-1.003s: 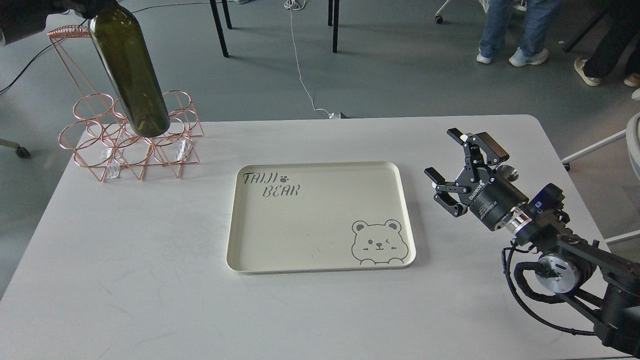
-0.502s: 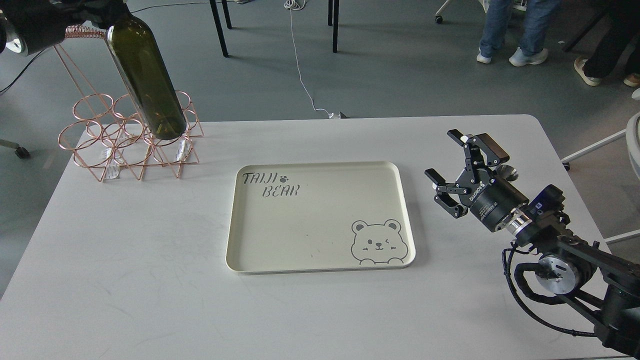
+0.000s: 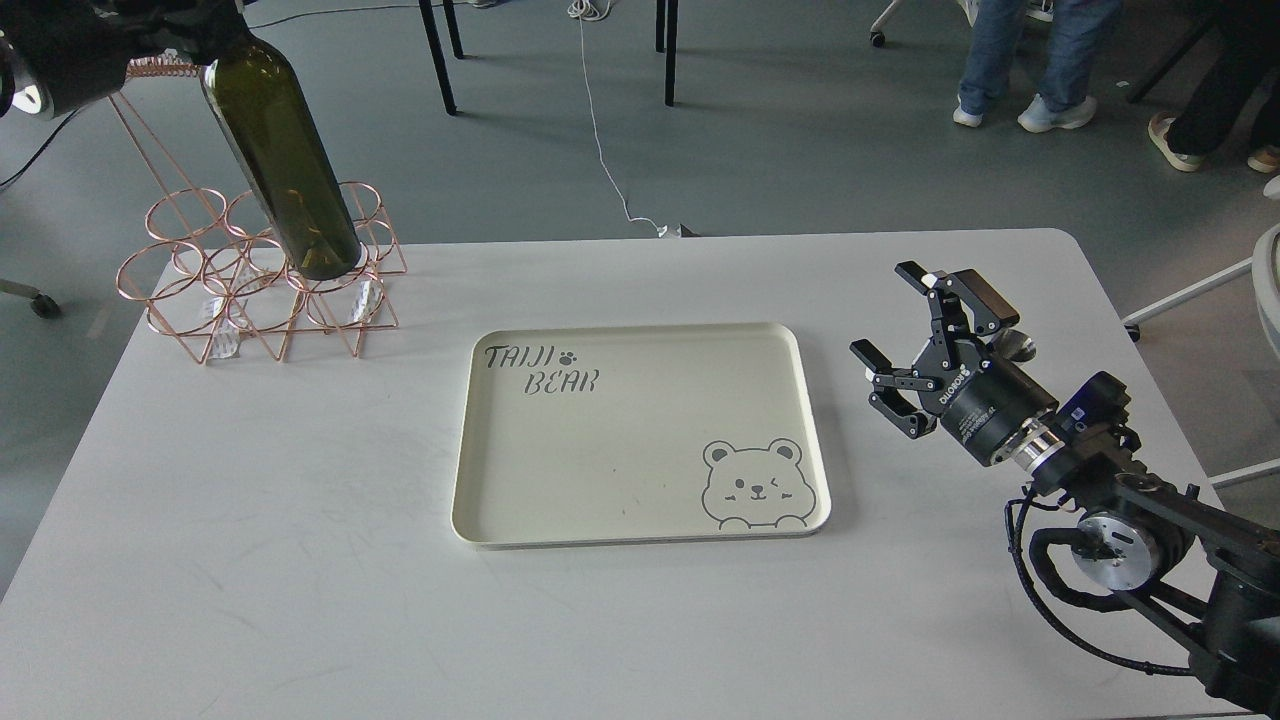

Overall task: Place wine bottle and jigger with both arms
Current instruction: 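Lower the bottle into a slot of the copper rack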

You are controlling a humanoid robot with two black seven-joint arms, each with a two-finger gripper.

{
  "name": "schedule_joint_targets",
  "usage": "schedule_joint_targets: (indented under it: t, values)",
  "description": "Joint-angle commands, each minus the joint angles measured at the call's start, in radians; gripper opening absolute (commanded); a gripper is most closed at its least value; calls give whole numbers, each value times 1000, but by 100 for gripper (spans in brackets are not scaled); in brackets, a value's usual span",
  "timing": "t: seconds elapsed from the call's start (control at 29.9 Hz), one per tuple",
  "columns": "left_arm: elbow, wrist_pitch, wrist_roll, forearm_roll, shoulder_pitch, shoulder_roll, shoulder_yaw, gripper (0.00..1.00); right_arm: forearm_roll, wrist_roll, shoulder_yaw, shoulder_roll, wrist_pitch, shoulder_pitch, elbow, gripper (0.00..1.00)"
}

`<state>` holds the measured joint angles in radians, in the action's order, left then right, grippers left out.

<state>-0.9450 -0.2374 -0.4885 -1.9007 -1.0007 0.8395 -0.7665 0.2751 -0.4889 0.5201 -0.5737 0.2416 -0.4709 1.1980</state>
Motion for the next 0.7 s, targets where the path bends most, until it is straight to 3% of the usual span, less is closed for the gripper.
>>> schedule_joint_targets:
  t: [0.0,0.67]
  values:
    - [6,7,0,0,1,-14,3,7,4,0,0,0,-1,2,0,99]
    - [35,13,0,-1,-1,-20,24,8,4,0,9,0,-1,15,2,99]
